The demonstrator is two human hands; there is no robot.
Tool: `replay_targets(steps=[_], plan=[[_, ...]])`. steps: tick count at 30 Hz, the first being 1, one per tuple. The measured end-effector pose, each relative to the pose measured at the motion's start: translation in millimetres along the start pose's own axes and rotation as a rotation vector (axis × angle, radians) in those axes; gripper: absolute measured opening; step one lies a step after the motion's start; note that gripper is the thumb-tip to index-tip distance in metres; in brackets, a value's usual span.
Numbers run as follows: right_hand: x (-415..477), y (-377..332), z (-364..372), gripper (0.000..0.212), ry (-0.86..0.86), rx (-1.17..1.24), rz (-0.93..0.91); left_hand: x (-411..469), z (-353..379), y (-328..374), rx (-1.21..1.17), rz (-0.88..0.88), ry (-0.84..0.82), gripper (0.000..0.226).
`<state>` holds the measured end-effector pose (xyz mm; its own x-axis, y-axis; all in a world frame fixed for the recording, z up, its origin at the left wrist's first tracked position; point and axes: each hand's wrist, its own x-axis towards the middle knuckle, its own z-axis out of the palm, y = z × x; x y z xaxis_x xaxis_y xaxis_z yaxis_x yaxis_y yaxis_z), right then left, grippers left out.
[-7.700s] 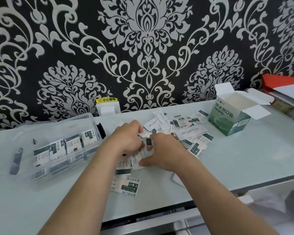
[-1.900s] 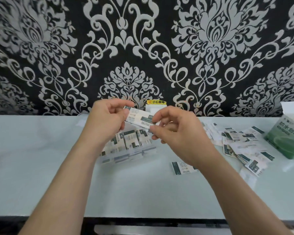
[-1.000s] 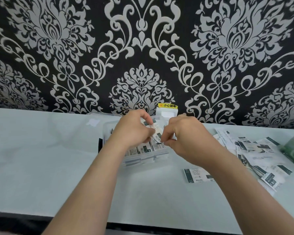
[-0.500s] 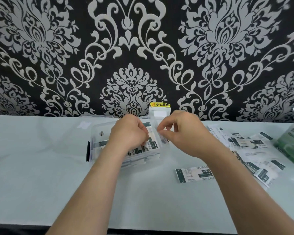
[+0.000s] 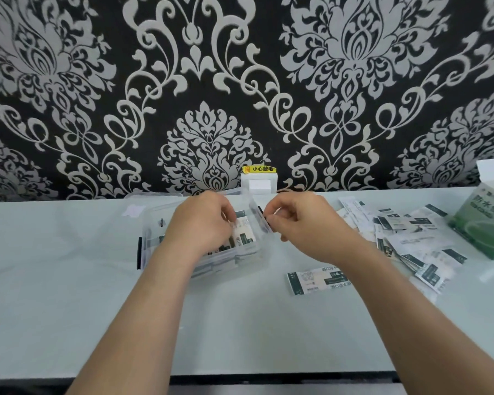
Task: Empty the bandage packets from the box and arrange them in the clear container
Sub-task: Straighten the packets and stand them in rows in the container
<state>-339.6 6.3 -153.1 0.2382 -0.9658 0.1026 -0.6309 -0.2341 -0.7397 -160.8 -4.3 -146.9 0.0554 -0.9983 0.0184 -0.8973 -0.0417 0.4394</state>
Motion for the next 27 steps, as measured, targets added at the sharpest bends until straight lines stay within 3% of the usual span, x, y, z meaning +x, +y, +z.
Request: replay_targets(steps=[5,8,10,12,17,21,24,27], plan=[[-12.7,12.8,-20.6,0.025,-0.033,-0.134,0.003,-2.5,-0.4,4.1,0.011,0.018,-0.106,0.036],[-22.9,23.4,-39.0,0.018,-0.163,-0.259,0.02,-8.2,-10.4,10.7,-0.072,0.034,0.019,0.028],[-32.5,33.7,-53.2,0.03,-0.231,-0.396,0.067,-18.6,-15.9,23.9,-0.202,0.11,0.172,0.027],[-44.6,40.8,-69.2,0.046,-0.251,-0.497,0.139,-33.7,-13.9,45.0,-0.236,0.271,0.22,0.026],[-69.4,60.1,-103.6,0.072,-0.212,-0.585,0.33,-65.4,48.0,88.0,0.147,0.628,-0.169,0.027],[-75.3,85.7,-114.1,0.087,-0.247,-0.601,0.49,-76.4,90.3,109.8,0.3,0.757,-0.335,0.057],[-75.3,101.3,-117.8,0.075,-0.26,-0.551,0.453,-90.2,111.3,133.7,0.271,0.894,-0.366,0.058],[-77.1,107.4,-122.0,0.064,-0.25,-0.552,0.399,-89.4,125.4,141.4,0.314,0.91,-0.416,0.054]])
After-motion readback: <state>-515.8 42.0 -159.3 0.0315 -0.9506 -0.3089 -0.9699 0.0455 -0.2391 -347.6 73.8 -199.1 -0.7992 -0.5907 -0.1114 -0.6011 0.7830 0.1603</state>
